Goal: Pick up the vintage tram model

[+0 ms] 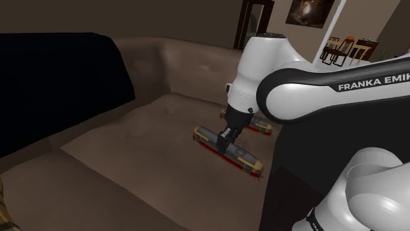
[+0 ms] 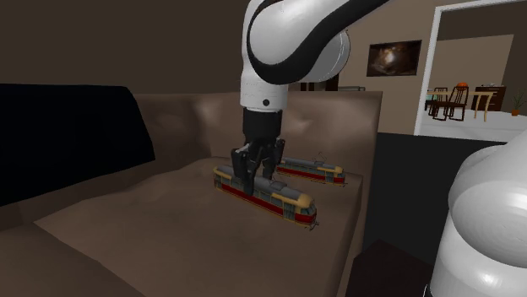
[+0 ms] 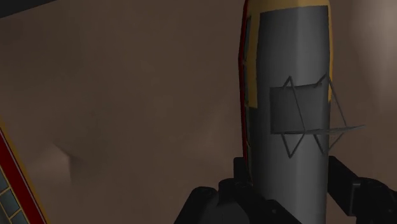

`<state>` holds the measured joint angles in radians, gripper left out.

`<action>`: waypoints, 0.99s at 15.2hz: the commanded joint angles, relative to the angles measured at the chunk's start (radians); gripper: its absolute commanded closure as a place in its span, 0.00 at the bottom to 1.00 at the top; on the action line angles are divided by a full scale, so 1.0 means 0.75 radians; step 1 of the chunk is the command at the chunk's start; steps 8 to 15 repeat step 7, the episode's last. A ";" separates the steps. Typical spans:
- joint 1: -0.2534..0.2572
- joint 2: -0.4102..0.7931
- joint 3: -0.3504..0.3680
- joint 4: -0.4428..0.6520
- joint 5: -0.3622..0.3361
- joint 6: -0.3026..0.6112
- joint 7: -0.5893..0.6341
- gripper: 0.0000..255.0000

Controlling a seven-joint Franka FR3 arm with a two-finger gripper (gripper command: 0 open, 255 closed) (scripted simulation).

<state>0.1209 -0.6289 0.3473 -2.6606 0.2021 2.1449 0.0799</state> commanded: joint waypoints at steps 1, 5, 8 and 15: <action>-0.002 -0.015 -0.009 0.024 -0.005 -0.039 -0.003 1.00; -0.005 -0.039 -0.024 0.081 -0.014 -0.119 -0.004 1.00; -0.005 -0.040 -0.024 0.083 -0.015 -0.122 -0.004 1.00; -0.005 -0.040 -0.024 0.083 -0.015 -0.122 -0.004 1.00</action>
